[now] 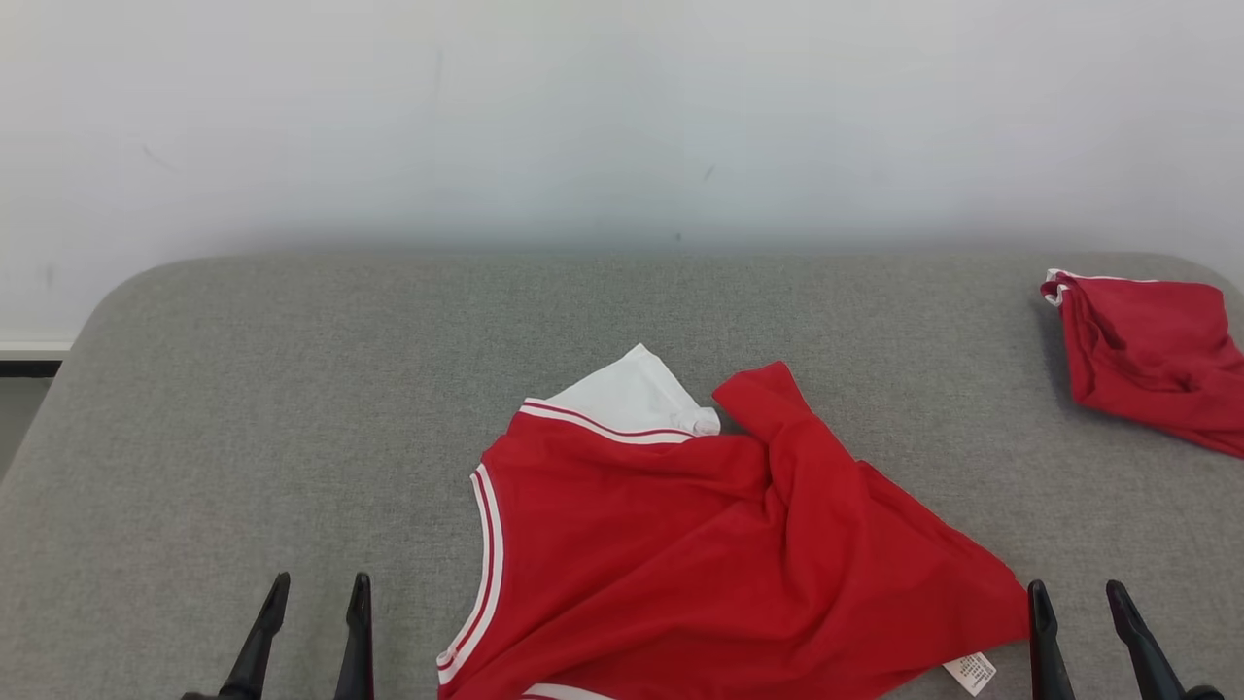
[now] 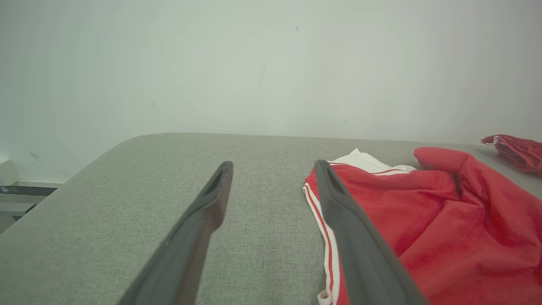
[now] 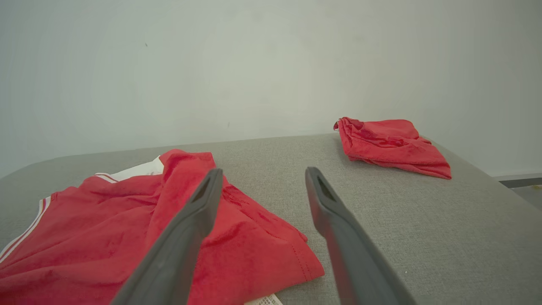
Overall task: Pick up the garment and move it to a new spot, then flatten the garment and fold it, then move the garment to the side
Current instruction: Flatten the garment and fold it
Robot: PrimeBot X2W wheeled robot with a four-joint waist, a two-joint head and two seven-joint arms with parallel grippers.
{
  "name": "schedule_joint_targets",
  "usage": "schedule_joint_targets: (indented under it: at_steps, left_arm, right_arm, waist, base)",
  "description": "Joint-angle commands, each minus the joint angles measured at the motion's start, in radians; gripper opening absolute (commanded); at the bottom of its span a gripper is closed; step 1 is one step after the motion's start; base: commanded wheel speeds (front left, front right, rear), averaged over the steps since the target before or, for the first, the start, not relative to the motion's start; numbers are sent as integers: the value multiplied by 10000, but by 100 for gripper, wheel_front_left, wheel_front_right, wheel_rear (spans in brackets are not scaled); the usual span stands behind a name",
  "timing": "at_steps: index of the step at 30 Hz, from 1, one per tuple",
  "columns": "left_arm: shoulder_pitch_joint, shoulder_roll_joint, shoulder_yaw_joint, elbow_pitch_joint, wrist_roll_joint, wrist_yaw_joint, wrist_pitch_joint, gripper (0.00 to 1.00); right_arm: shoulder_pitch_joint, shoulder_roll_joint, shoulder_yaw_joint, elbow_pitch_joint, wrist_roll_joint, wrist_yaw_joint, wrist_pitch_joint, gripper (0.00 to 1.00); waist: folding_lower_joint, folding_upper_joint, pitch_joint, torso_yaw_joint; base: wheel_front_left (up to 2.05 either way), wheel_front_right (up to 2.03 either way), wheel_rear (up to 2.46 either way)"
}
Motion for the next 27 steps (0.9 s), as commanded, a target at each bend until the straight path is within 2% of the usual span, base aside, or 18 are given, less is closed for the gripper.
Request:
schedule_joint_targets:
  at_steps: [1,22,27]
  left_arm:
    - [206,89,-5,-46,92,22,-29,100]
    - [523,48,-42,-126,95,67,-29,100]
    - [318,18,-118,-99,97,72,-29,100]
  right_arm:
    - [114,43,-61,-7,58,-27,3,100]
    - [200,-8,-76,330,211,-27,2,100]
    - [-258,-181,-234,594,77,-27,113,100]
  waist:
    - [1,0,-26,12]
    - [1,0,-120,214]
    - [1,0,-44,428]
  base:
    - [0,0,0]
    - [0,0,0]
    - [0,0,0]
